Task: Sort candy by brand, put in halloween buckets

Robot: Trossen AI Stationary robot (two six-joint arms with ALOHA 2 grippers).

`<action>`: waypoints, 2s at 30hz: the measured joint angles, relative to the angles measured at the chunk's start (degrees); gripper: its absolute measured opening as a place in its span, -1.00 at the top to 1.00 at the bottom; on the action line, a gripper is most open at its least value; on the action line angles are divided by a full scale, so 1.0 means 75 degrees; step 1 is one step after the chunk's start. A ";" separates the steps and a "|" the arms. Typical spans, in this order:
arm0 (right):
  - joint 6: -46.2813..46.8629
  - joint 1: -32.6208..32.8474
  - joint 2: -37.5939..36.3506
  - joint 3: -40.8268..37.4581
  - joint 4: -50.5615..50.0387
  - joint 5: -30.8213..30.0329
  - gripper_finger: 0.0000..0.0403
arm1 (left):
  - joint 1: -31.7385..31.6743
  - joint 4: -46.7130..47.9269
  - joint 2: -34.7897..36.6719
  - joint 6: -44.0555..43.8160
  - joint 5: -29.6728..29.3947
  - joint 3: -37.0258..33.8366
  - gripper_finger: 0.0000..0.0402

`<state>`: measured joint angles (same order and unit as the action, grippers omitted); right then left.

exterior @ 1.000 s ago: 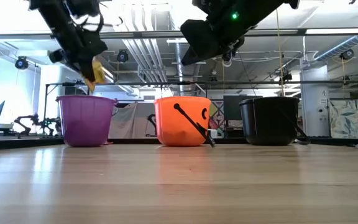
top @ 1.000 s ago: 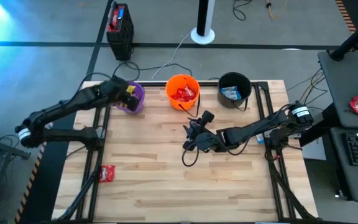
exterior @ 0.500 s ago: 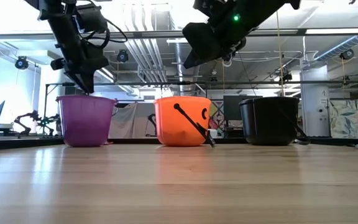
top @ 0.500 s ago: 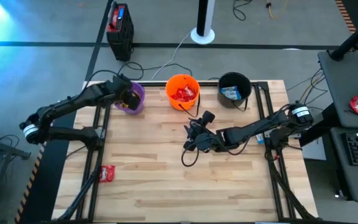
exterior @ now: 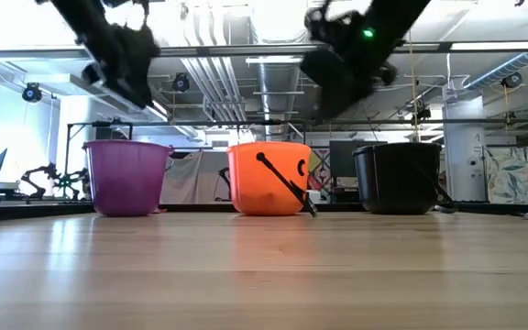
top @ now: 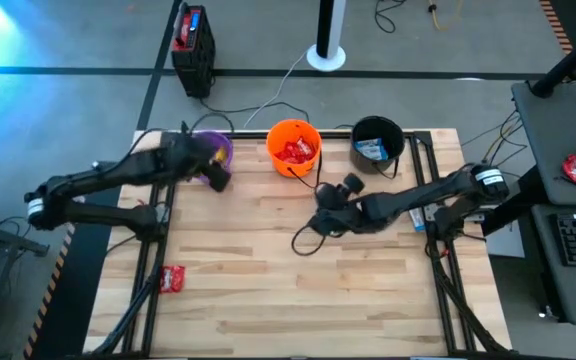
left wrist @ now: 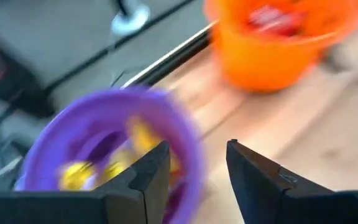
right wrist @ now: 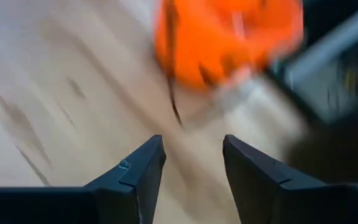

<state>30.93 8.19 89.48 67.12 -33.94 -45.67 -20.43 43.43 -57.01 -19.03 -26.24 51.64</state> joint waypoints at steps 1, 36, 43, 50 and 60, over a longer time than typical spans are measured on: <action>0.0535 -0.0113 -0.0006 0.0140 -0.0814 0.0374 0.21 | 0.0421 -0.0171 0.0088 -0.0015 -0.0116 -0.0002 0.30; 0.5184 -0.2148 0.0638 -0.2852 -0.6048 0.3894 0.96 | 0.4999 -0.0983 0.0286 -0.0131 -0.4042 -0.0003 0.33; 0.5136 -0.2148 0.0641 -0.3473 -0.4937 0.4271 0.96 | 0.4999 -0.0983 0.0286 -0.0131 -0.4048 -0.0003 0.33; 0.4939 -0.2148 0.0641 -0.3566 -0.4415 0.4351 0.96 | 0.4999 -0.0984 0.0286 -0.0131 -0.4052 -0.0003 0.33; 0.4479 -0.1684 0.0372 -0.2728 -0.3605 0.4179 0.96 | 0.4999 -0.0986 0.0286 -0.0131 -0.4054 -0.0003 0.33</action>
<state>64.52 -4.44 92.27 46.67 -60.98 -14.33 17.06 36.03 -54.87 -20.01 -56.64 51.62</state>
